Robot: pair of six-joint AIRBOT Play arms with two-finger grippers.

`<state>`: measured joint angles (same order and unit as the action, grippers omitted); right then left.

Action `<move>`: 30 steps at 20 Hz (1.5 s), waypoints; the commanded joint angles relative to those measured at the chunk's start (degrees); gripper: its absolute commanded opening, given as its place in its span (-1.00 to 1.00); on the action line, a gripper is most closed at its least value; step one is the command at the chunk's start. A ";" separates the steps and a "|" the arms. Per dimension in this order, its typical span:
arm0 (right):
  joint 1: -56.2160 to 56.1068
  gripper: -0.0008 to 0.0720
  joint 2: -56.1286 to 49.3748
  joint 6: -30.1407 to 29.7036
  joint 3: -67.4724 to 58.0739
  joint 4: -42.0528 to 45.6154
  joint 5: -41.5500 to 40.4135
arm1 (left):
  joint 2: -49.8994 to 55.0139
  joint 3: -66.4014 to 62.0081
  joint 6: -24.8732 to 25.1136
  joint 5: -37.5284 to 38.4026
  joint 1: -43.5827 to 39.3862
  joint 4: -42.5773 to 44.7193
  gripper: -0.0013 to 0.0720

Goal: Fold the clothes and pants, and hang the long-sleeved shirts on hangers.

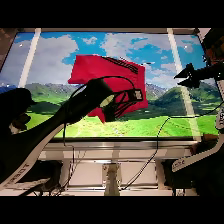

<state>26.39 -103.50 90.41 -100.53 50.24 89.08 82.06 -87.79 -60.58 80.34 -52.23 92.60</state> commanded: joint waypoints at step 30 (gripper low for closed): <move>-1.55 0.19 -2.47 -6.56 4.11 -11.15 -0.20 | -20.76 48.74 -78.29 -53.70 18.36 -6.86 -0.94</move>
<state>25.65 -105.78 83.99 -96.57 40.16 89.43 62.52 -43.31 -133.99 30.98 -39.64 85.27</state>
